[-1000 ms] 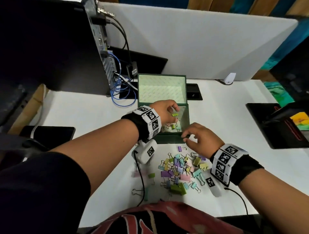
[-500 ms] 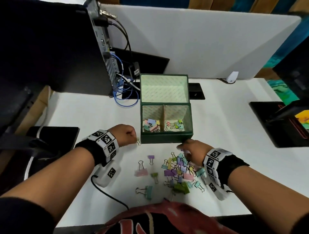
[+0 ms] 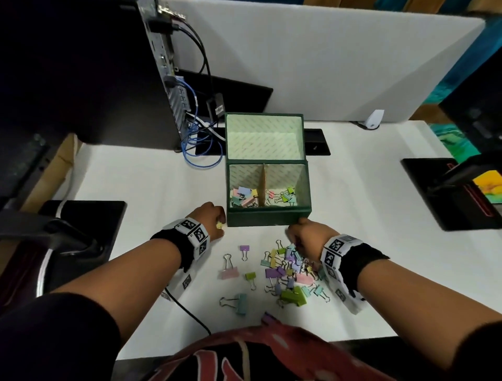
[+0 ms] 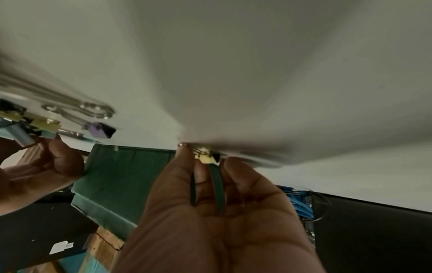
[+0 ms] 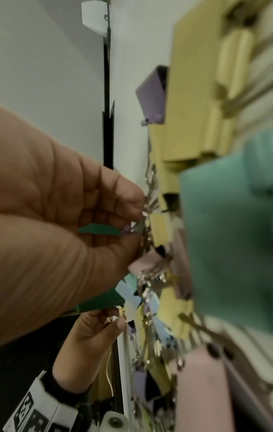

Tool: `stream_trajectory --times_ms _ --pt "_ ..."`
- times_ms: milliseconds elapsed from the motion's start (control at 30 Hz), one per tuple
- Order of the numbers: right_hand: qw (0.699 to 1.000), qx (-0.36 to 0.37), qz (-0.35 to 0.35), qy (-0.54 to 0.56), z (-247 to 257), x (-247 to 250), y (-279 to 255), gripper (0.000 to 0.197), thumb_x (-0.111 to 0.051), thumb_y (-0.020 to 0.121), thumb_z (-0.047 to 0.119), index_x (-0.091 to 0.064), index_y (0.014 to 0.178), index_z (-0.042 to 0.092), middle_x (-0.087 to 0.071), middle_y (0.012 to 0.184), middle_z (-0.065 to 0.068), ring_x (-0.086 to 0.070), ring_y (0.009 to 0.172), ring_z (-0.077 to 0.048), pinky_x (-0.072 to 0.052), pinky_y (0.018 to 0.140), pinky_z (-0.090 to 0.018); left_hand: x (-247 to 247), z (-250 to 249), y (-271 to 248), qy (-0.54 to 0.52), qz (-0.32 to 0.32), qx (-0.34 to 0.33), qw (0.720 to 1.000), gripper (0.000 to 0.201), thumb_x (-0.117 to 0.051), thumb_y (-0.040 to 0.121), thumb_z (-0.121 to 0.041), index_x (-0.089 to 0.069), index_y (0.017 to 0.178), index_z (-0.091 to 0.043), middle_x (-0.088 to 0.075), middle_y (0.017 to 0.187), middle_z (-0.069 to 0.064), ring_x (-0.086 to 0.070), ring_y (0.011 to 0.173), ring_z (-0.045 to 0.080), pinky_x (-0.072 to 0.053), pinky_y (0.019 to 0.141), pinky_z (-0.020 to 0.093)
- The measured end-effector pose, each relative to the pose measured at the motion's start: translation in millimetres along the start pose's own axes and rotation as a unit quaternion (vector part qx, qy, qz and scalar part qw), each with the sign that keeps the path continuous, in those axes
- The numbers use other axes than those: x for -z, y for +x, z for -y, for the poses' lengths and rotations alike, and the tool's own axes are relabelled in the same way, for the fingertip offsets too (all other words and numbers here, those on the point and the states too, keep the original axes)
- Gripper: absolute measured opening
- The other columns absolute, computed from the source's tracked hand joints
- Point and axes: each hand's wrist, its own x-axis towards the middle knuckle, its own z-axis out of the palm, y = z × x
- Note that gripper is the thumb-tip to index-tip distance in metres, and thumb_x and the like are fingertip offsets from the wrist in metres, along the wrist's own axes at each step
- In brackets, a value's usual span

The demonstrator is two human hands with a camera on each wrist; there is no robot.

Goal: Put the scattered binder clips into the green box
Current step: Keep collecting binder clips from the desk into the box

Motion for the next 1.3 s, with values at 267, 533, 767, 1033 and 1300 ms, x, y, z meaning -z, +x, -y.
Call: stream_trajectory --times_ms 267,533,767,1033,1300 --pt "0.997 -0.007 -0.044 0.065 -14 6 -10 0.018 -0.059 0.083 0.013 -0.064 0.099 0.018 -0.054 0.101 0.001 -0.058 0.094 -0.021 -0.043 0.083 -0.023 -3 4 -7 -0.057 0.006 -0.015 0.998 0.026 -0.068 0.074 -0.012 -0.059 0.098 -0.016 -0.052 0.089 -0.002 -0.052 0.083 0.019 -0.041 0.071 0.024" --pt "0.969 -0.143 -0.051 0.193 -56 22 -25 0.024 -0.050 0.081 0.006 -0.062 0.063 0.017 -0.069 0.067 -0.007 -0.061 0.068 -0.020 -0.051 0.074 -0.032 -6 8 -10 -0.118 0.032 -0.018 0.992 0.021 -0.063 0.073 -0.003 -0.060 0.080 -0.023 -0.046 0.066 -0.010 -0.045 0.062 0.006 -0.035 0.058 0.012" --pt "0.982 -0.045 0.003 0.184 -33 18 -25 0.015 -0.064 0.082 0.019 -0.053 0.074 0.027 -0.055 0.073 0.008 -0.052 0.068 -0.008 -0.043 0.064 -0.022 -2 0 -16 -0.145 0.070 -0.010 0.987 0.027 -0.053 0.083 -0.009 -0.059 0.063 -0.026 -0.059 0.067 -0.001 -0.054 0.059 0.013 -0.045 0.060 0.021" --pt "0.996 0.036 0.057 -0.052 10 8 -10 0.042 -0.062 0.084 0.025 -0.051 0.124 0.028 -0.053 0.119 -0.002 -0.057 0.097 -0.021 -0.047 0.081 -0.028 2 -28 -23 -0.052 0.110 -0.088 0.989 0.016 -0.059 0.080 -0.017 -0.060 0.087 -0.031 -0.052 0.071 -0.005 -0.050 0.071 0.013 -0.044 0.071 0.025" --pt "0.997 0.059 0.024 -0.047 8 -1 -7 0.028 -0.061 0.083 0.025 -0.060 0.111 0.023 -0.058 0.113 -0.005 -0.058 0.101 -0.027 -0.049 0.087 -0.033 -8 -36 -25 0.086 0.133 -0.147 0.976 0.053 -0.054 0.083 -0.008 -0.046 0.128 -0.036 -0.056 0.128 0.000 -0.056 0.109 0.021 -0.047 0.089 0.030"
